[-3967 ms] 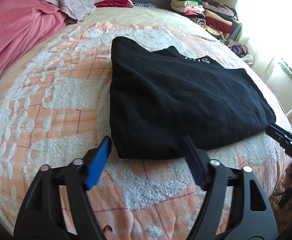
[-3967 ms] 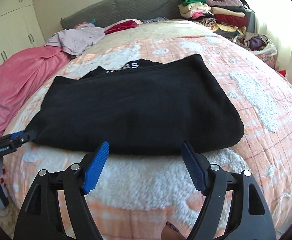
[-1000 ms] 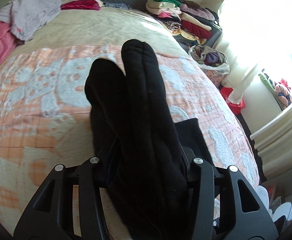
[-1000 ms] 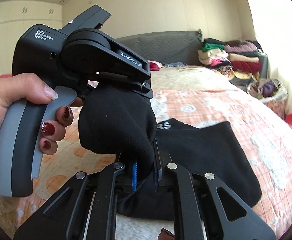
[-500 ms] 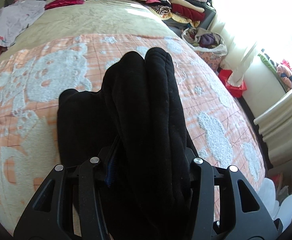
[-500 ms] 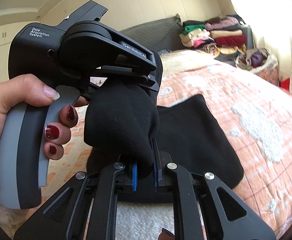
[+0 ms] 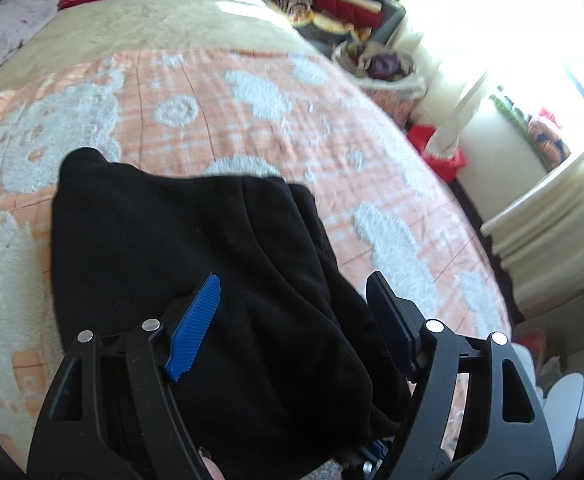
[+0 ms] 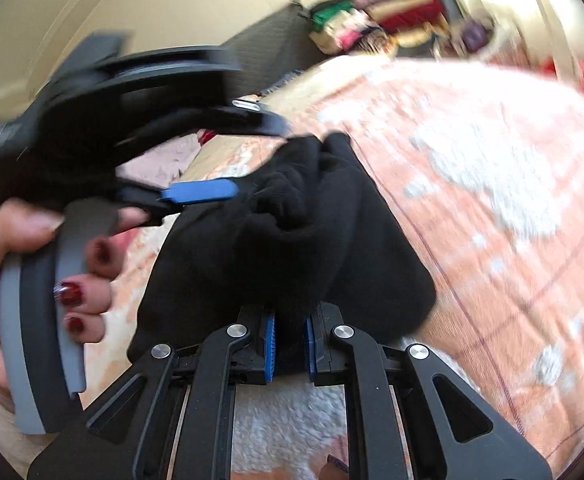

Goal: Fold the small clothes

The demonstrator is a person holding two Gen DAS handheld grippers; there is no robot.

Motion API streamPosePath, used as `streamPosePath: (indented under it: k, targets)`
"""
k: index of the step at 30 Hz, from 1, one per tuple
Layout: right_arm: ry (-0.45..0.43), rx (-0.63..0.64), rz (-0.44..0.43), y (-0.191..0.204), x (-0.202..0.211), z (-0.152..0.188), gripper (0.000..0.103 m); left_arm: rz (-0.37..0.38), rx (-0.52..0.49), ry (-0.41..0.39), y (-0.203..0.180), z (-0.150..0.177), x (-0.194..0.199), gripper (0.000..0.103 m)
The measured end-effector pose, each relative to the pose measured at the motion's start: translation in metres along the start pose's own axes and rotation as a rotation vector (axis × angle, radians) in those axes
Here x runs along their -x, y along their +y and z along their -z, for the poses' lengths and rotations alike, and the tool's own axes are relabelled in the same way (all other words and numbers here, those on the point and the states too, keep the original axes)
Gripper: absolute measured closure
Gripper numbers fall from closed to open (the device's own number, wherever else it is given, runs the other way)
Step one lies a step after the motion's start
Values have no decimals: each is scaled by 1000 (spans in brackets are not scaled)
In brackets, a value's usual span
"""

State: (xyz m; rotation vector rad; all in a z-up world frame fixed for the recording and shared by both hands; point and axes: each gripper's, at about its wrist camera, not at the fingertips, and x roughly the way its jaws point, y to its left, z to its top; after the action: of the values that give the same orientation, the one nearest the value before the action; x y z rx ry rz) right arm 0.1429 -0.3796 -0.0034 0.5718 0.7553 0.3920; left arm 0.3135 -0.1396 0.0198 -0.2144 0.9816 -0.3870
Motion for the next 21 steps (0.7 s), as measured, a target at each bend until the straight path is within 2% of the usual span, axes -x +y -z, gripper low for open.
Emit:
streamPosePath:
  k: [3, 5, 6, 10, 14, 21]
  targets:
    - [7, -30, -35, -6, 6, -1, 84, -28, 13, -63, 19, 5, 19, 35]
    - [12, -30, -57, -6, 11, -4, 70, -64, 16, -89, 31, 8, 29, 35]
    - [-5, -28, -59, -5, 16, -6, 66, -86, 16, -98, 39, 11, 33, 35]
    - [-11, -28, -108, -6, 21, -22, 35, -153, 24, -104, 67, 30, 41, 34]
    - [36, -53, -104, -8, 12, -41, 32, -166, 2, -82, 75, 46, 40, 33]
    - [127, -76, -77, -10, -25, -64, 30, -182, -47, -80, 68, 64, 35, 30]
